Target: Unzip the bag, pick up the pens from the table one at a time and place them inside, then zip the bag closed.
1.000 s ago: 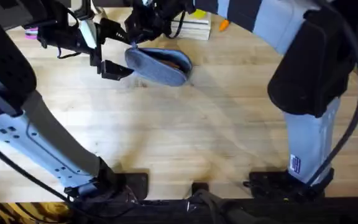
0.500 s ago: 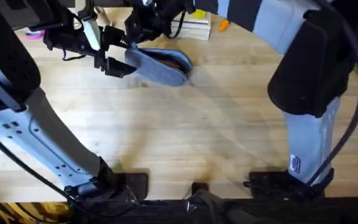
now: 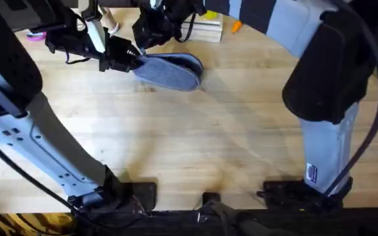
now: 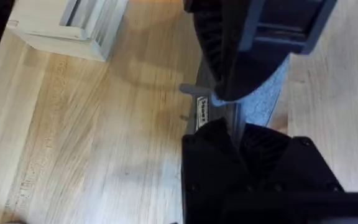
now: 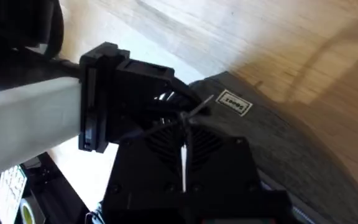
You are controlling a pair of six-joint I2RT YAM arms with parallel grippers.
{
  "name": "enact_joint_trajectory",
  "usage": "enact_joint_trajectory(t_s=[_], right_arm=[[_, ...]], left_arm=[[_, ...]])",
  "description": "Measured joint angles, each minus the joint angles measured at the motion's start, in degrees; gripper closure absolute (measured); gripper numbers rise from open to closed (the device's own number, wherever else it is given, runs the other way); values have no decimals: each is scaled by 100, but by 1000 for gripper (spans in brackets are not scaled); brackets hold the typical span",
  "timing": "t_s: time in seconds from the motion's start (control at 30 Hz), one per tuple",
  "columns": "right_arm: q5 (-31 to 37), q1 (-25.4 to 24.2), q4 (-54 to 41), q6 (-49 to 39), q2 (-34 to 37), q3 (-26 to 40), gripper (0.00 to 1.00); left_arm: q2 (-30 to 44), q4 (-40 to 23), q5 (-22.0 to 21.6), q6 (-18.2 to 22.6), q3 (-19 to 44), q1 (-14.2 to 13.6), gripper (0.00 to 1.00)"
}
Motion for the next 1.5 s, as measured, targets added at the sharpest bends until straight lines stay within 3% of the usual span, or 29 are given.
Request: enact_joint_trajectory(t_s=[0.23, 0.4, 0.7, 1.0, 1.23, 1.5], right_arm=[[-86, -53, -335, -314, 0, 0, 971], [-575, -267, -657, -859, 0, 0, 971], [-1734, -1196, -1733, -2273, 0, 0, 971], [-2051, -1861, -3016, -3563, 0, 0, 971], [-1481, -2059, -3692, -4205, 0, 0, 971], [284, -2061, -4079, -4433, 0, 0, 968]], left_arm=[[0, -4, -2, 0, 0, -4, 957], [0, -9, -2, 0, 0, -4, 958], [0, -8, 13, 0, 0, -4, 958], [0, -33, 48, 0, 0, -63, 958], [0, -37, 46, 0, 0, -61, 958], [0, -50, 42, 0, 0, -61, 958]])
